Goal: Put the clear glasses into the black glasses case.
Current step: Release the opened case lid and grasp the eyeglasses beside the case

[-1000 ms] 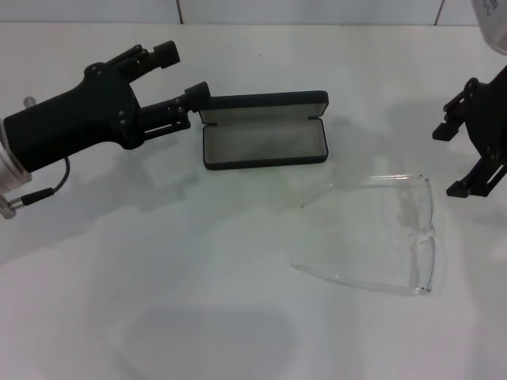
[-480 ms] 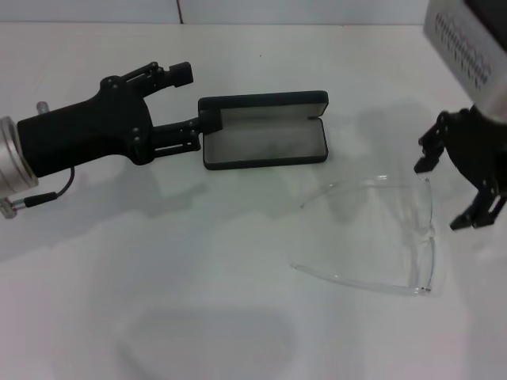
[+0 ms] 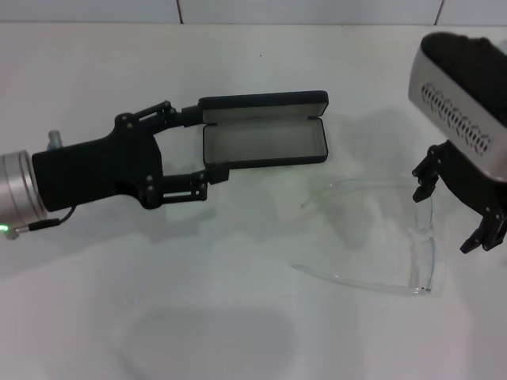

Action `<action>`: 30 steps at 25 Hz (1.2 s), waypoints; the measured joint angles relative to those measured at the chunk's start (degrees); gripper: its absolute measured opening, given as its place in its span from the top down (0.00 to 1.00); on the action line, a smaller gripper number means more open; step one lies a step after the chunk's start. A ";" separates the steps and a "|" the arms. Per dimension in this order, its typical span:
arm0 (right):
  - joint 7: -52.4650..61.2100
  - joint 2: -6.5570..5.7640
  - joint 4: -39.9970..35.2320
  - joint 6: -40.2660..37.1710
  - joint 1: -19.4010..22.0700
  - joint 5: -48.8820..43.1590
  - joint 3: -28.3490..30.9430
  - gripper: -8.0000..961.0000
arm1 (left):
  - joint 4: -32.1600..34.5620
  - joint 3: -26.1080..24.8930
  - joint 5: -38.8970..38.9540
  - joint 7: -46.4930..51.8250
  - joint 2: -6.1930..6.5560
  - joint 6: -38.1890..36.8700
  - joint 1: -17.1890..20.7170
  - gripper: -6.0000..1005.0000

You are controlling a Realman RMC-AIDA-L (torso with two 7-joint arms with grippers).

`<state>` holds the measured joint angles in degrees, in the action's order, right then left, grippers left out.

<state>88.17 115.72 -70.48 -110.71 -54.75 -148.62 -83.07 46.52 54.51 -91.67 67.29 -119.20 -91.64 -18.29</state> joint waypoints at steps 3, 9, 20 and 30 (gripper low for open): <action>-1.06 -0.08 1.21 1.41 -0.04 -0.22 -2.45 0.14 | 0.05 -0.03 -0.30 0.77 -0.02 -0.34 0.52 0.18; -4.56 -0.01 2.64 4.42 -0.02 -1.14 -5.23 0.14 | 0.36 -0.19 -0.12 2.54 -0.19 -0.50 0.97 0.18; -8.31 0.40 7.14 10.45 0.76 0.76 -10.77 0.15 | 0.21 -0.20 -0.07 3.46 -0.35 -0.20 0.86 0.19; -8.45 0.36 9.15 14.16 0.77 0.25 -12.87 0.15 | 0.26 -0.19 0.03 3.46 -0.33 -0.07 0.63 0.20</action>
<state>79.73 116.08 -61.34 -96.54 -53.99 -148.37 -95.94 46.78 54.32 -91.64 70.75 -119.53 -91.71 -17.66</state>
